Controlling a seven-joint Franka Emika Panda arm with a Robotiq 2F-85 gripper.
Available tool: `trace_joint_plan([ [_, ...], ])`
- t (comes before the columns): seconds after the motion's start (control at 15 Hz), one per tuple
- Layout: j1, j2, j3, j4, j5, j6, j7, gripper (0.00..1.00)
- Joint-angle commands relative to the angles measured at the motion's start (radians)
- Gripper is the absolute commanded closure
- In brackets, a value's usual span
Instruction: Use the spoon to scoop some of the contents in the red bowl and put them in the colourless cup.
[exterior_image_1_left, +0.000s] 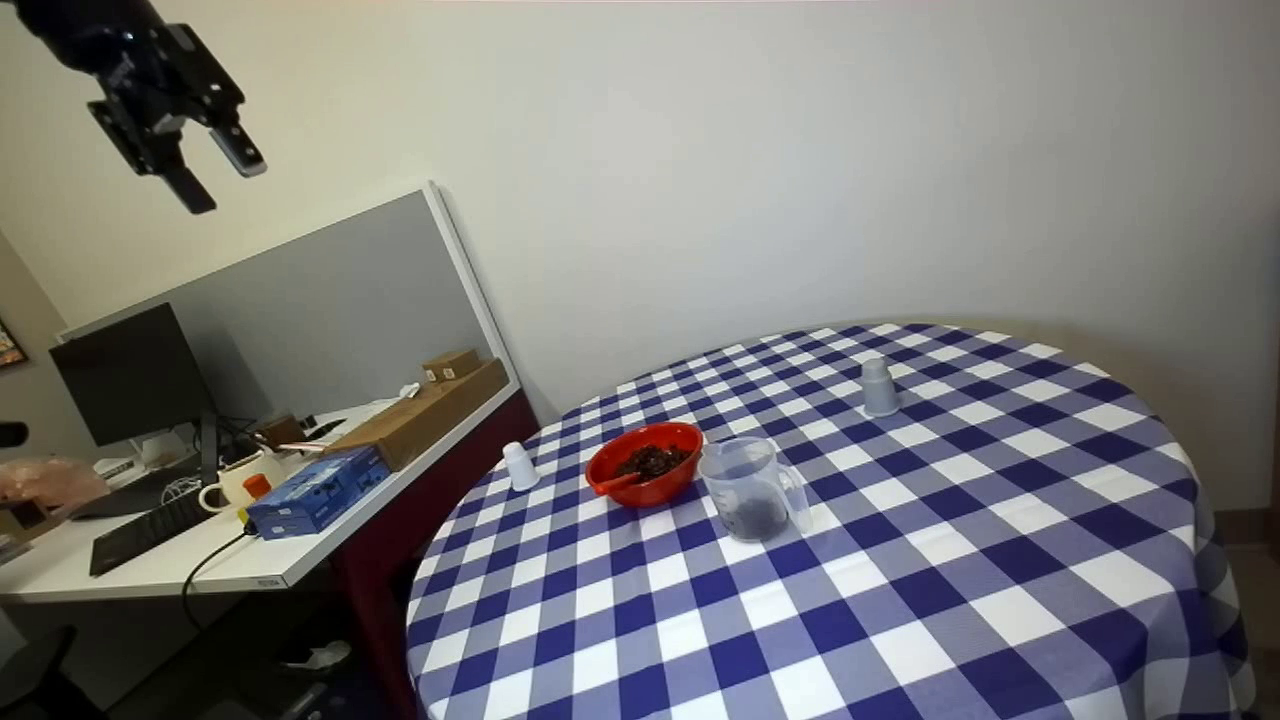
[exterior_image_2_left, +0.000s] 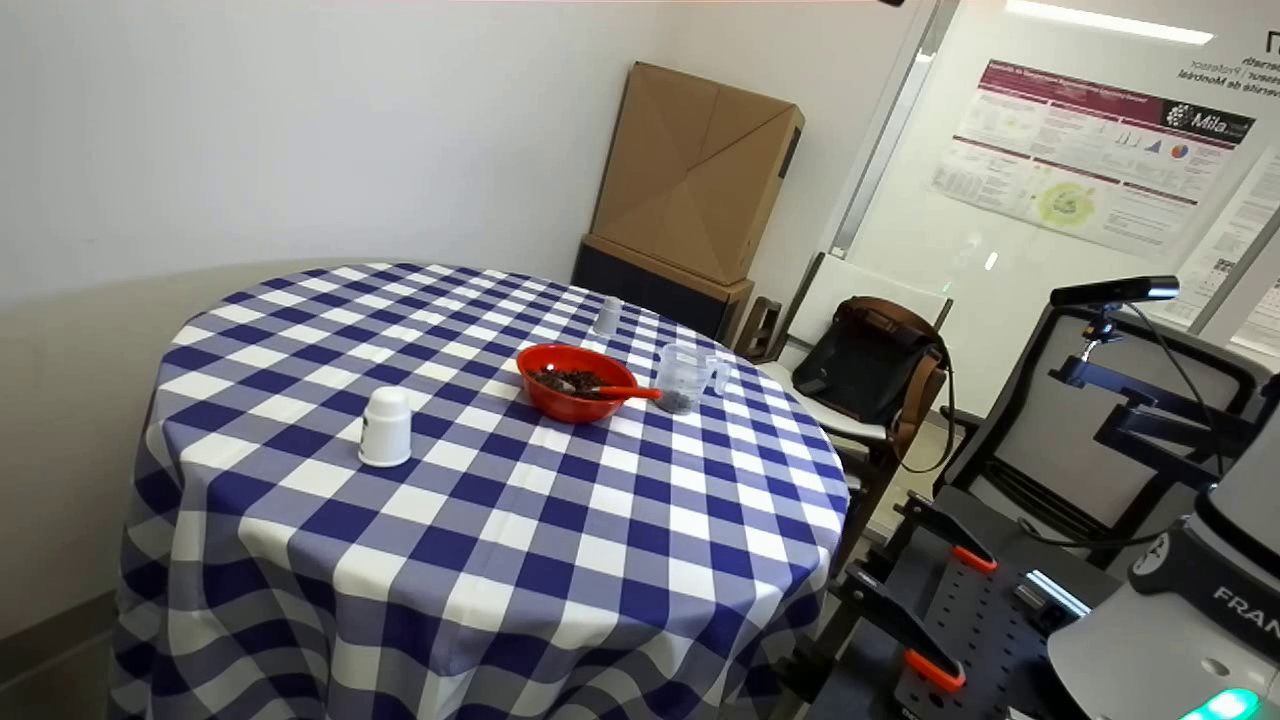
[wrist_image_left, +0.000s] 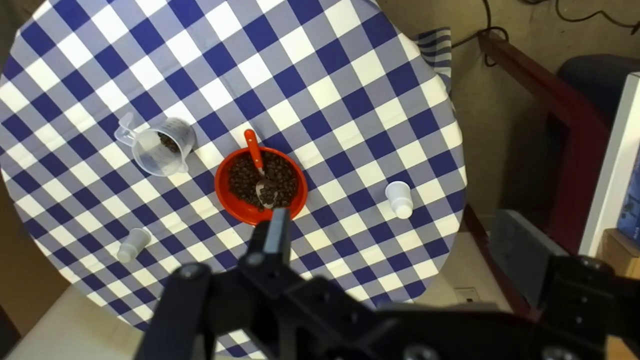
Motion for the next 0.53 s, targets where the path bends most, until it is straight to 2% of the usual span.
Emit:
trace_joint_plan([
  [0.0, -0.037, 0.098, -0.009, 0.01, -0.035, 0.047, 0.029, 0.0],
  [0.47, -0.112, 0.303, -0.046, 0.0, -0.14, 0.185, 0.061, 0.0],
])
